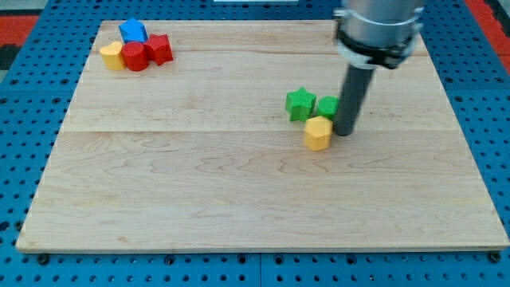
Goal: Move yellow hexagon towards the bottom center
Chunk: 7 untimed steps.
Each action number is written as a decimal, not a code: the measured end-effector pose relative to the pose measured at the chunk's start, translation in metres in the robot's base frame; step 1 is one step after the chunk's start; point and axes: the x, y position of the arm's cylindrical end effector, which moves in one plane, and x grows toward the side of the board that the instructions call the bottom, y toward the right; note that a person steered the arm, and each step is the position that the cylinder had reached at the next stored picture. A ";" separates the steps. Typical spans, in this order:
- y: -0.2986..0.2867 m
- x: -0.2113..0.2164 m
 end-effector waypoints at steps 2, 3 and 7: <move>-0.076 0.056; -0.079 0.014; -0.040 0.023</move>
